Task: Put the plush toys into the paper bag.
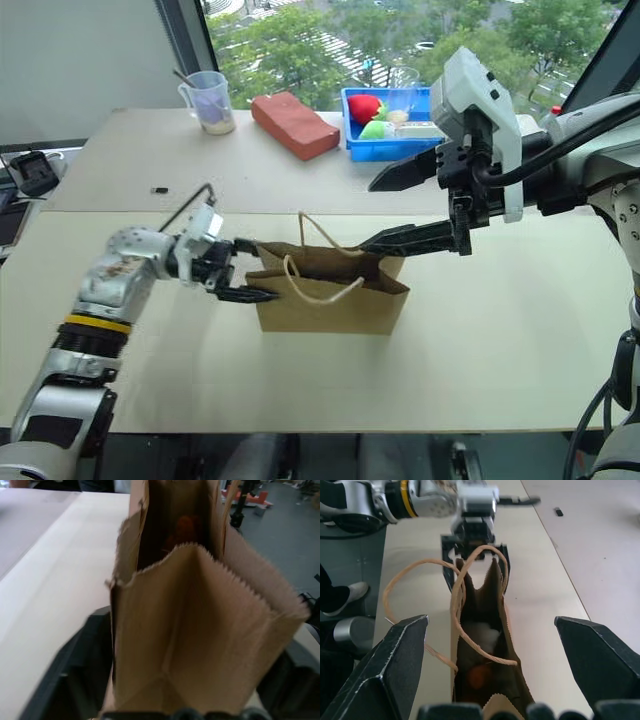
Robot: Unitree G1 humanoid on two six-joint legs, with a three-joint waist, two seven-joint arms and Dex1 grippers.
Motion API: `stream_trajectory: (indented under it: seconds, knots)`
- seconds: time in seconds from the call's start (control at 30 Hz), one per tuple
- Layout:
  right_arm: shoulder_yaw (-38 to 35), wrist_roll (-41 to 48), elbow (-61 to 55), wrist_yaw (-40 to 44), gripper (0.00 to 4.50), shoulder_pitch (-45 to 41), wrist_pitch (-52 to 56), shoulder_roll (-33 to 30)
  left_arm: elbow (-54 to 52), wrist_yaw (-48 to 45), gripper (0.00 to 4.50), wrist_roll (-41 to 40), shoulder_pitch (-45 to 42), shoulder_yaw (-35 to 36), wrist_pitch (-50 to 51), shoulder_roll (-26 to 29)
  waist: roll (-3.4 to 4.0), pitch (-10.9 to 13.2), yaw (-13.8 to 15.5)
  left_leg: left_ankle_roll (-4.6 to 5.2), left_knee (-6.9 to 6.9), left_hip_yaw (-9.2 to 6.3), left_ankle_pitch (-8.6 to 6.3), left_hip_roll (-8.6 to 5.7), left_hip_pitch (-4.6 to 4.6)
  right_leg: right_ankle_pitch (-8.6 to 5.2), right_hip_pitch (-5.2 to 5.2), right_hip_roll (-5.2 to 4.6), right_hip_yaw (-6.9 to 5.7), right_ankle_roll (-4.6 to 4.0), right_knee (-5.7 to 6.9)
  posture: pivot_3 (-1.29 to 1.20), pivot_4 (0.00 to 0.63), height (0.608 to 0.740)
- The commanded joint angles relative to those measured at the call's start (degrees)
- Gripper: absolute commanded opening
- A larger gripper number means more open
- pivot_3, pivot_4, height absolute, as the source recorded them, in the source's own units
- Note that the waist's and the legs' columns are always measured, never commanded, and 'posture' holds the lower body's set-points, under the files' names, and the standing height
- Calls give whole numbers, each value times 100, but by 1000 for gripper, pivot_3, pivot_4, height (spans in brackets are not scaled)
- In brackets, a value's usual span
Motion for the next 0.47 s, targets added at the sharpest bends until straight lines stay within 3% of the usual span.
stream_trajectory:
  seconds: [0.03,0.23,0.47]
  knots:
    - [-474,-294,143,76,4500,448,-434,-418,-784,464,4462,-155,-44,478,657,575,0,0,24,0,0,-1,0,0,-3,0,0,-1,-2,0,-1,0,150,740]
    - [-1474,-240,248,-108,4500,1674,-535,-676,-1063,798,4462,-108,-274,817,1278,1661,1,1,35,4,0,6,-2,-3,1,0,4,-4,-2,1,-5,0,150,740]
    - [-1793,-292,25,-476,4500,2444,-778,-459,-1194,896,4462,-250,-383,729,1500,1693,1,1,40,3,1,13,-2,-2,18,0,17,-2,2,1,-13,0,150,740]
